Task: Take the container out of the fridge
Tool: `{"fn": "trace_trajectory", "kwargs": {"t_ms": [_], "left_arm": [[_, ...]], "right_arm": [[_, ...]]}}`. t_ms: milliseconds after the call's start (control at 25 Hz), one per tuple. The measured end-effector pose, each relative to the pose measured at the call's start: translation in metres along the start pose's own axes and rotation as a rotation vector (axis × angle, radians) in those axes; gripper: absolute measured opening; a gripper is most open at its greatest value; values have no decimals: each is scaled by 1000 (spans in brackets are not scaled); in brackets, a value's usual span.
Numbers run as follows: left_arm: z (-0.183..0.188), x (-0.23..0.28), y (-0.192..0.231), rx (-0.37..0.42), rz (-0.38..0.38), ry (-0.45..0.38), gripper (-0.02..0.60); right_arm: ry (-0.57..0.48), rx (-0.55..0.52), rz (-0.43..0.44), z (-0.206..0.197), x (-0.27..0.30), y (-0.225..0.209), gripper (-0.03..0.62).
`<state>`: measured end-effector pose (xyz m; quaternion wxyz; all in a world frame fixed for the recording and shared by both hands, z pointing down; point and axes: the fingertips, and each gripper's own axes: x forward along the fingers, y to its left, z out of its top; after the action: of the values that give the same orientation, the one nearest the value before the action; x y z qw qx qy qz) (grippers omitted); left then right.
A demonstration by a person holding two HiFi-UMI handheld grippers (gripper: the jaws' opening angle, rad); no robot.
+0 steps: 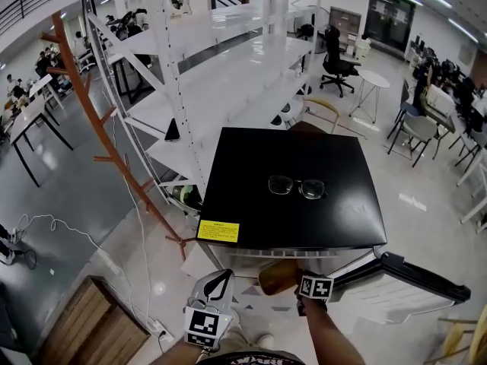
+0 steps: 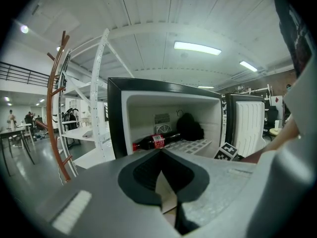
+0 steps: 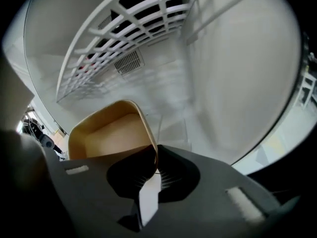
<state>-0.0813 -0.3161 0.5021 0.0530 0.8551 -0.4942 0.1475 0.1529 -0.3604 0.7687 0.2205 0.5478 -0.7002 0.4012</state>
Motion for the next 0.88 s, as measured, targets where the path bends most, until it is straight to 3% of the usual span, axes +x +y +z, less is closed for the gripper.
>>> {"fn": "trace_trajectory", "kwargs": {"t_ms": [400, 880], "left_arm": [[4, 0, -9, -12, 10, -17, 2], [3, -13, -32, -22, 36, -10, 2]], "right_arm": [[-26, 29, 63, -3, -41, 7, 40], [-135, 40, 147, 24, -85, 29, 41]]}}
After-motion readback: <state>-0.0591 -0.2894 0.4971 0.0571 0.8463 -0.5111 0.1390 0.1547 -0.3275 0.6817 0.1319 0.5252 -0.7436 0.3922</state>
